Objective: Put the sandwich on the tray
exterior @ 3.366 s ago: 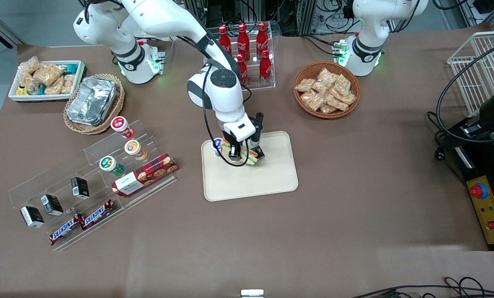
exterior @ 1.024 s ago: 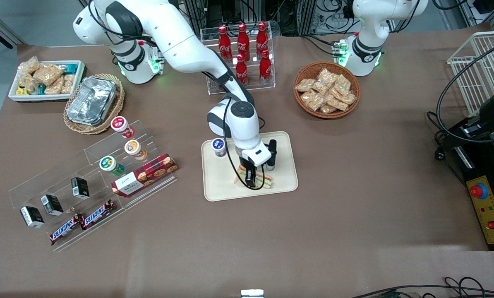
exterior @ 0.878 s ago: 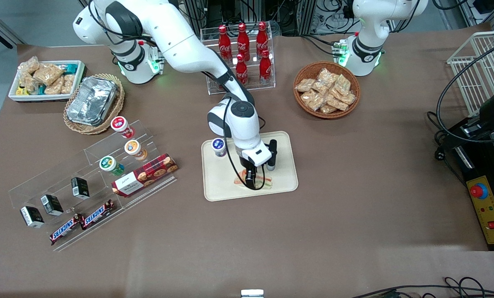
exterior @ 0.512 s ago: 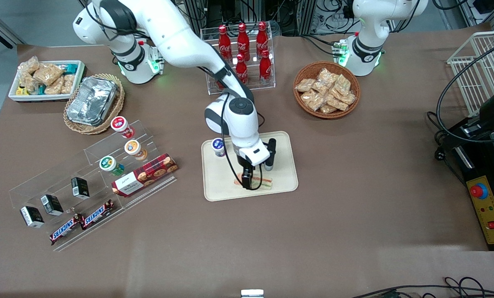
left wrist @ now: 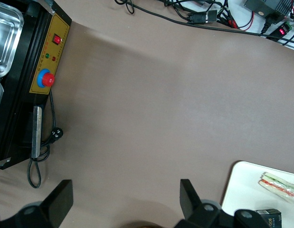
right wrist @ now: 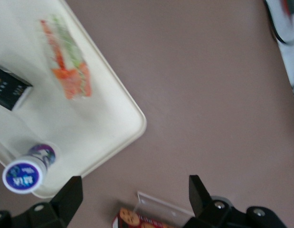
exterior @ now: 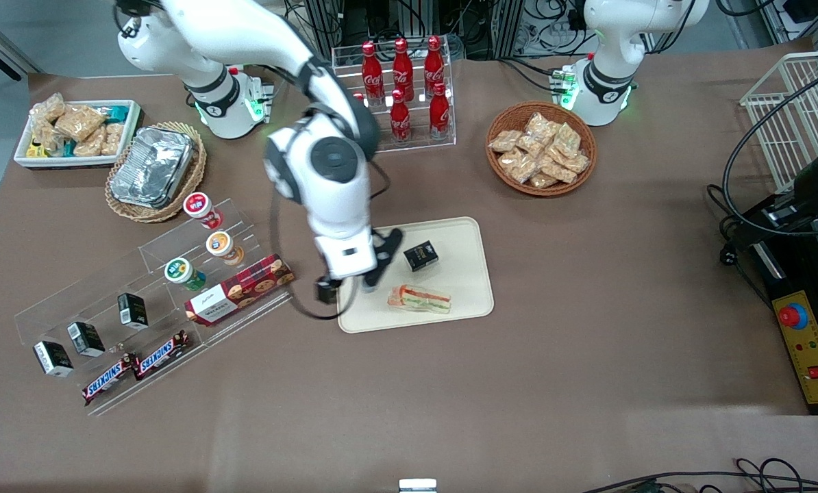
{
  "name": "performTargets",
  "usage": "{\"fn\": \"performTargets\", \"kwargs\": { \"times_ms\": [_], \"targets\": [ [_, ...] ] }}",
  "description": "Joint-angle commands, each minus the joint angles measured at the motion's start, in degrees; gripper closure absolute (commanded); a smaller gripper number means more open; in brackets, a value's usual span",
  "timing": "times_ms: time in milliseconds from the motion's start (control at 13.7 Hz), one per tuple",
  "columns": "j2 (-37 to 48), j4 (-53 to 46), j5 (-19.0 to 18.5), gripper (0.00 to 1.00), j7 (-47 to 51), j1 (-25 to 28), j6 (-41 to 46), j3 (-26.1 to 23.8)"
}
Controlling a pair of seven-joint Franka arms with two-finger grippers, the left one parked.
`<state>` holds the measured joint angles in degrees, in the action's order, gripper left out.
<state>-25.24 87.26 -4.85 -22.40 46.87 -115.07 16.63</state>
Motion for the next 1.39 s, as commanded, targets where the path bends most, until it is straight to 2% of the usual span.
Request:
{"fn": "performTargets", "kwargs": {
  "times_ms": [0,220,512,659,805,1024,1317],
  "targets": [
    [5.98,1.95,-0.33,0.01,7.35,-5.97,5.18,-1.17],
    [10.47,2.04,-0.24,0.01,8.61,-13.53,9.85,-1.25],
    [15.39,2.3,0.19,0.01,8.69,-23.12,11.35,-1.43],
    [17.76,2.3,5.27,0.01,8.69,-27.59,14.5,-1.34],
    [19.79,2.3,6.96,0.01,8.69,-31.56,17.49,-1.25],
    [22.78,2.3,7.05,0.01,8.69,-35.52,21.11,-1.17],
    [26.02,2.04,6.88,0.01,8.69,-36.14,25.85,-0.38]
  ]
}}
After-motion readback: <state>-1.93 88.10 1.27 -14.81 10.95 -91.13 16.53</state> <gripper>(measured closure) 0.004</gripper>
